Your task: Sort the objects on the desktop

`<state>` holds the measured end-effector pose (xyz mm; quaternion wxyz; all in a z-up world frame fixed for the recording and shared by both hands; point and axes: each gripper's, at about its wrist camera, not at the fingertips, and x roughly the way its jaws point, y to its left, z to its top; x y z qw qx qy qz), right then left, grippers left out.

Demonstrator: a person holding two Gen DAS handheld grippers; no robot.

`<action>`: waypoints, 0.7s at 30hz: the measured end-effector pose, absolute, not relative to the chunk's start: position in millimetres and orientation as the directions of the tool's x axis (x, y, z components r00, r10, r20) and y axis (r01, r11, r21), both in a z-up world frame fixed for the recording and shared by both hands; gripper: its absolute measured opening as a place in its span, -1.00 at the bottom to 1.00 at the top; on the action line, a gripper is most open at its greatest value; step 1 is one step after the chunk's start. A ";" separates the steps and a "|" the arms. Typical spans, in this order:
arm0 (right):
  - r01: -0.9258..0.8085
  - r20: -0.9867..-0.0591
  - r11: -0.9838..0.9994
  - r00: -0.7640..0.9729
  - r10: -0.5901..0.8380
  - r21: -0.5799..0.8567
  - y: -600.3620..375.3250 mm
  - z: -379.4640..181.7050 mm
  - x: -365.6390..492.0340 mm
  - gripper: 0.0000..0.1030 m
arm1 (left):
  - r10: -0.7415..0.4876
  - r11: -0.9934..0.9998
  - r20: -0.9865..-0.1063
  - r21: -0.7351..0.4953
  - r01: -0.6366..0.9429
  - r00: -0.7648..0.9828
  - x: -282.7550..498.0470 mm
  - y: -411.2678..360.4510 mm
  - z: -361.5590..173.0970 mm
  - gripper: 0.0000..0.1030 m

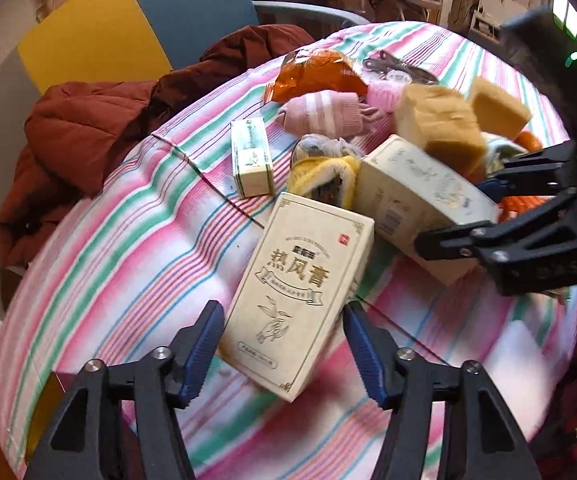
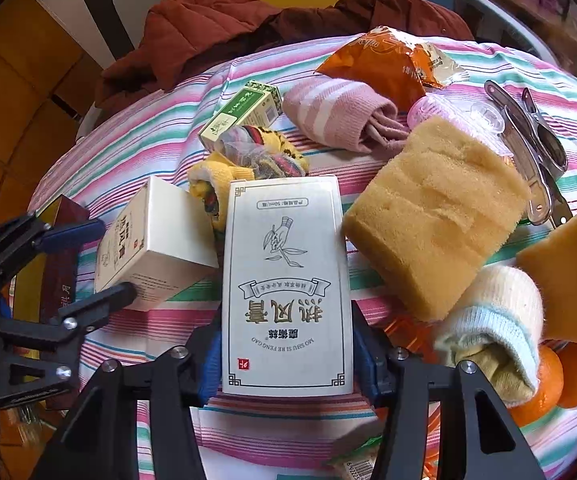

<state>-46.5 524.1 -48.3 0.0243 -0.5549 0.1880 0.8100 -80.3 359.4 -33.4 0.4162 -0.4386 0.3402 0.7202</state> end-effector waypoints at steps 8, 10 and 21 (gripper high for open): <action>-0.245 -0.909 -0.929 -0.381 -0.170 0.276 525.5 -48.4 -47.9 0.06 | 0.369 -0.560 -0.888 0.024 -0.828 -0.275 -86.6 345.3 -32.1 0.25; -0.243 -0.909 -0.931 -0.381 -0.168 0.273 525.5 -48.5 -49.2 0.05 | 0.377 -0.575 -0.885 0.009 -0.818 -0.274 -83.1 341.1 -30.8 0.20; -0.247 -0.908 -0.929 -0.382 -0.169 0.277 523.9 -49.8 -49.7 0.05 | 0.380 -0.598 -0.902 -0.069 -0.799 -0.206 -73.5 338.9 -27.7 0.24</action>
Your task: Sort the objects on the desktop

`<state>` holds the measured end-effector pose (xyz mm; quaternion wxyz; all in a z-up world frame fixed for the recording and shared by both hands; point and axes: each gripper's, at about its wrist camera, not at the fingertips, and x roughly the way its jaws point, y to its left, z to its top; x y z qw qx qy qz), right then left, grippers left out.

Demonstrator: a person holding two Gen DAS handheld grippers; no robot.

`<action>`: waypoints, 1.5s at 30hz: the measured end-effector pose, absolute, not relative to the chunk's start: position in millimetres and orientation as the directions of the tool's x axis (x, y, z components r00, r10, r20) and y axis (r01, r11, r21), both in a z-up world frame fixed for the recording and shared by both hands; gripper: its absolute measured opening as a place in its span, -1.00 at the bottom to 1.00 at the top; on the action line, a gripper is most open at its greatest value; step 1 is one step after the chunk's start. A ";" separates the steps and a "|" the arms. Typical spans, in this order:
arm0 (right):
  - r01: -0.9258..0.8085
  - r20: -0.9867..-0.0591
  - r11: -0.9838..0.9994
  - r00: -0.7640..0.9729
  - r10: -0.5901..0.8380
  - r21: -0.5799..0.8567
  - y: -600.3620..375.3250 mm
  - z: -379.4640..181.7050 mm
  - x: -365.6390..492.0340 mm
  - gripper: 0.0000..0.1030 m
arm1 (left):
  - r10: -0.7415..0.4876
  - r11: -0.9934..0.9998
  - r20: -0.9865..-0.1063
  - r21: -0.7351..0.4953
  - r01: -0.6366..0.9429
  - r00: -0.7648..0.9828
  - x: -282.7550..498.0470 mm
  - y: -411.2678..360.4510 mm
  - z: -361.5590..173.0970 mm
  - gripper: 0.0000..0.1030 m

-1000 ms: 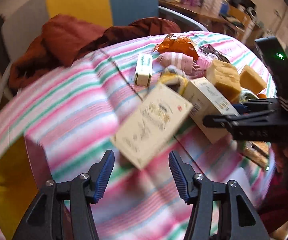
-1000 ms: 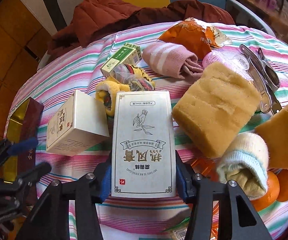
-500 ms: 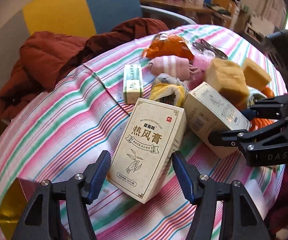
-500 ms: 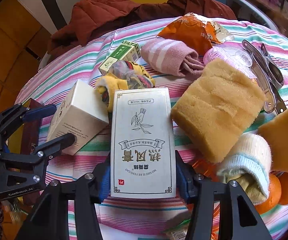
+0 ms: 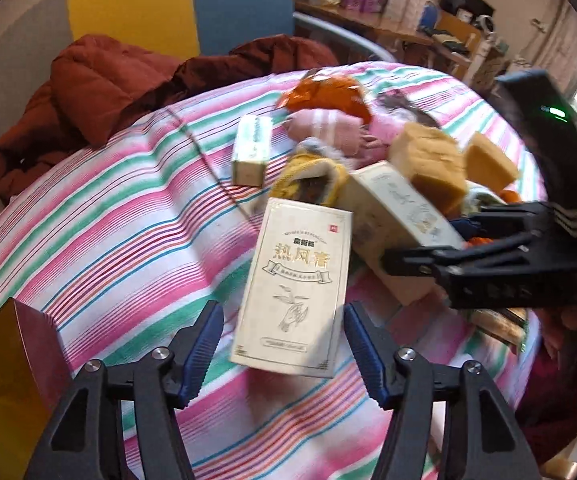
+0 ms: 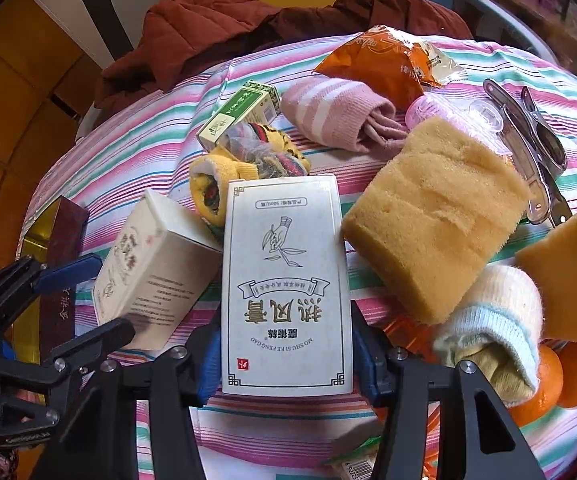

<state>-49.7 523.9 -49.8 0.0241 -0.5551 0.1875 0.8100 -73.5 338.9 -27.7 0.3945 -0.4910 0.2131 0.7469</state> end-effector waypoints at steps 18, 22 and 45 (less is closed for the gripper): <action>-0.219 -0.914 -0.946 -0.381 -0.141 0.237 520.9 -49.0 -47.2 0.03 | 0.376 -0.675 -0.920 -0.188 -0.713 -0.114 -74.5 335.1 -69.9 0.02; -0.218 -0.914 -0.948 -0.382 -0.136 0.232 521.0 -48.3 -45.8 0.03 | 0.405 -0.691 -0.900 -0.184 -0.699 -0.163 -64.3 324.2 -65.6 0.01; -0.072 -0.841 -0.934 -0.464 -0.279 0.350 422.7 -5.9 -26.6 0.01 | 0.563 -0.764 -0.792 -0.389 -0.514 -0.237 -48.6 177.5 -3.0 0.02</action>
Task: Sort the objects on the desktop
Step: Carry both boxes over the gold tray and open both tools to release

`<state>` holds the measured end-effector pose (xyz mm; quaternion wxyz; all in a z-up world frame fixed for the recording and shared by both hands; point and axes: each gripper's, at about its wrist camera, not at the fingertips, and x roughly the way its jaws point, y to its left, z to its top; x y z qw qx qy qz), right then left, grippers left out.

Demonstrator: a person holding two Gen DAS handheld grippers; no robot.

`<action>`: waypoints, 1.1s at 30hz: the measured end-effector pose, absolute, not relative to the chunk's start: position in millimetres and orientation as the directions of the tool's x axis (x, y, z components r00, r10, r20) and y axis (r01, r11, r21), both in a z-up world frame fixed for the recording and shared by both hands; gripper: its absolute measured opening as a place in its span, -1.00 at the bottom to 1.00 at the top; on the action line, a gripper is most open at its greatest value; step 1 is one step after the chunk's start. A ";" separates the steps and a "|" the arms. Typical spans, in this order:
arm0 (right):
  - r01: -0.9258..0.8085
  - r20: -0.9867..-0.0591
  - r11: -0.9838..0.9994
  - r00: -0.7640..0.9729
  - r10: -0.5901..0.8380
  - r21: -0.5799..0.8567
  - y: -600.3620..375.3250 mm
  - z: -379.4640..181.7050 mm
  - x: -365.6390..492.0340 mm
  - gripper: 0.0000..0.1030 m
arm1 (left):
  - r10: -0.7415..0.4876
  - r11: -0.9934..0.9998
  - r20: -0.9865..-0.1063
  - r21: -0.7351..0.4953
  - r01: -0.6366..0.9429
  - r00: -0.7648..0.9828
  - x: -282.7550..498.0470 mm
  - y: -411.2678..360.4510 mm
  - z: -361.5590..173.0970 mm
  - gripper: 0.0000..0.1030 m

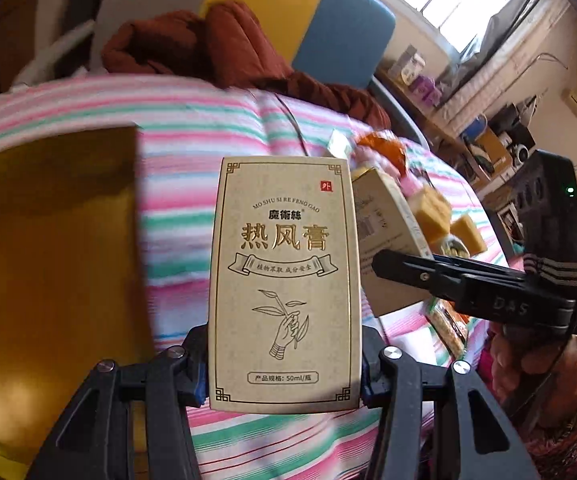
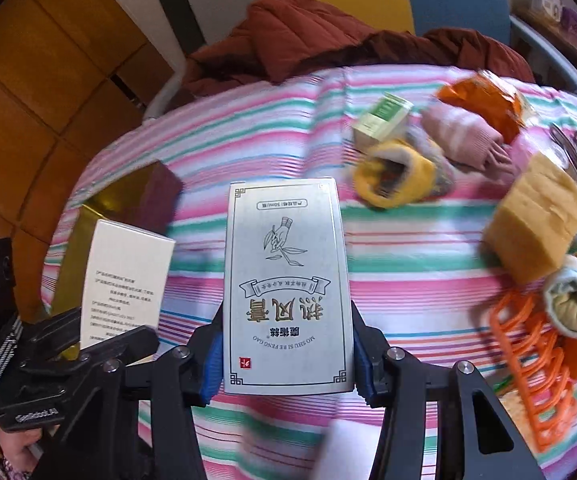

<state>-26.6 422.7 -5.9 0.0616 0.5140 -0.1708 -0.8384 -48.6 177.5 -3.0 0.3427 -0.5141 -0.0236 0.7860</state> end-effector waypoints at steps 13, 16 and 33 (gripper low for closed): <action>0.190 -0.828 -0.930 -0.424 -0.368 0.316 238.1 20.7 -92.3 0.01 | 0.305 -0.934 -0.876 -0.198 -0.298 -0.374 -124.0 28.2 -24.3 0.02; 0.196 -0.857 -0.932 -0.371 -0.358 0.304 206.3 -1.8 -116.8 0.01 | 0.250 -0.950 -0.902 -0.158 -0.270 -0.351 -142.5 7.8 -43.3 0.02; 0.111 -0.838 -0.906 -0.349 -0.420 0.408 178.8 -30.2 -153.0 0.12 | 0.197 -0.974 -0.902 -0.136 -0.181 -0.383 -169.9 -25.7 -38.9 0.15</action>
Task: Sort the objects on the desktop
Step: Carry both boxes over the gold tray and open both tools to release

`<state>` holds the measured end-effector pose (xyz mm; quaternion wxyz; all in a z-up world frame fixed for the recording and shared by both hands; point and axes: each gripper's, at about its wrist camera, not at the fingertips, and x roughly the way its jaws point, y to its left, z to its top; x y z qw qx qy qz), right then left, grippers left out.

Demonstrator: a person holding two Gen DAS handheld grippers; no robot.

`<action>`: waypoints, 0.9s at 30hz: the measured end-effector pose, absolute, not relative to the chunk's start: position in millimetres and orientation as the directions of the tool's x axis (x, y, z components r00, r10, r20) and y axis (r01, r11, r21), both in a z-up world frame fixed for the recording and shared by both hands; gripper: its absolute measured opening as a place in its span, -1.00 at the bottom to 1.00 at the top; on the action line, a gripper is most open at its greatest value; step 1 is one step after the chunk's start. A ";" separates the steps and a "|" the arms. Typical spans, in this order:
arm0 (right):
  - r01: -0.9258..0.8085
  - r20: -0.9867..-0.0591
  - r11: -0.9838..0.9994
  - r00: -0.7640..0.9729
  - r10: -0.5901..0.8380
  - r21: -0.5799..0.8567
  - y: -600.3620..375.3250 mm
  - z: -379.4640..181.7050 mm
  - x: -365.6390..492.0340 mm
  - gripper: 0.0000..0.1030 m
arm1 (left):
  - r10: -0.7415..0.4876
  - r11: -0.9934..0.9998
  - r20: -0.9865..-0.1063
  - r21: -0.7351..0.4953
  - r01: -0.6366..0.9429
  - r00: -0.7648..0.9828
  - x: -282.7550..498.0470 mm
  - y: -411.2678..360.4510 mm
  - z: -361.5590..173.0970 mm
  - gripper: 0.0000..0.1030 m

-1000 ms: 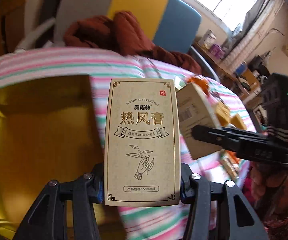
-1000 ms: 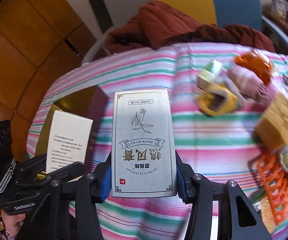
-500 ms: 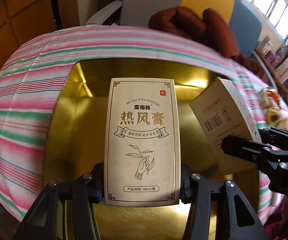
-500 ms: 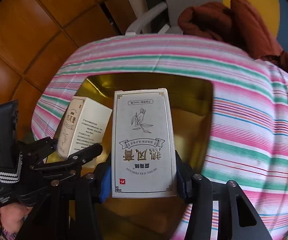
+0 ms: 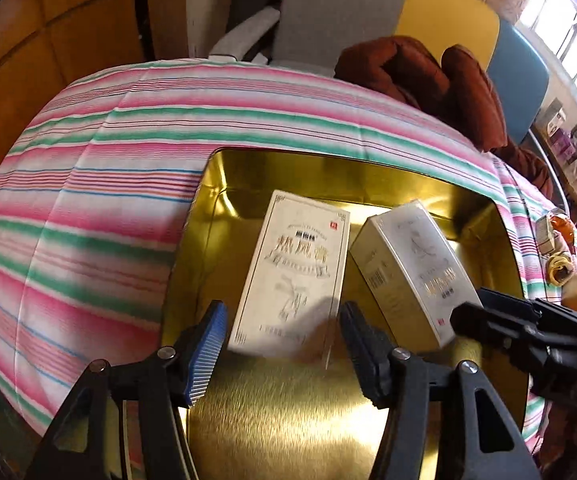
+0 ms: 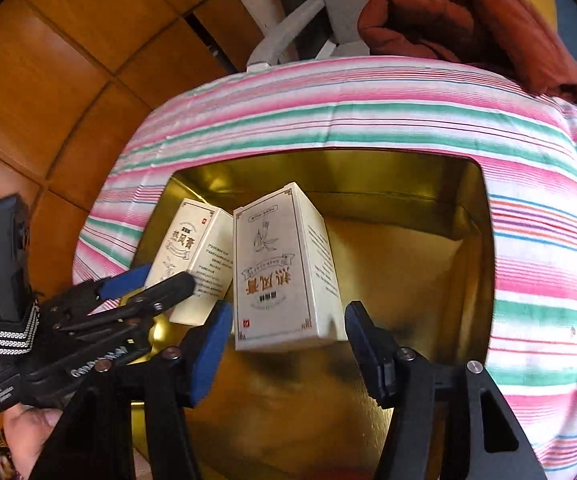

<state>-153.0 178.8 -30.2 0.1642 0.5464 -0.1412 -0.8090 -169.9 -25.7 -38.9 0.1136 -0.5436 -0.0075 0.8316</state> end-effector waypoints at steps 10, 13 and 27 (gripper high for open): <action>0.114 -0.799 -0.857 -0.316 -0.511 0.503 172.8 -42.3 -155.1 -0.35 | 0.164 -0.983 -0.911 -0.117 -0.145 -0.378 -159.7 -31.7 -49.6 0.01; 0.088 -0.784 -0.834 -0.300 -0.543 0.544 166.2 -46.5 -159.5 -0.35 | 0.157 -0.987 -0.908 -0.128 -0.101 -0.389 -169.6 -39.4 -53.2 -0.01; 0.128 -0.756 -0.807 -0.292 -0.586 0.576 117.7 -57.8 -192.2 -0.32 | 0.216 -0.974 -0.864 -0.223 -0.039 -0.455 -147.3 -58.9 -38.5 0.00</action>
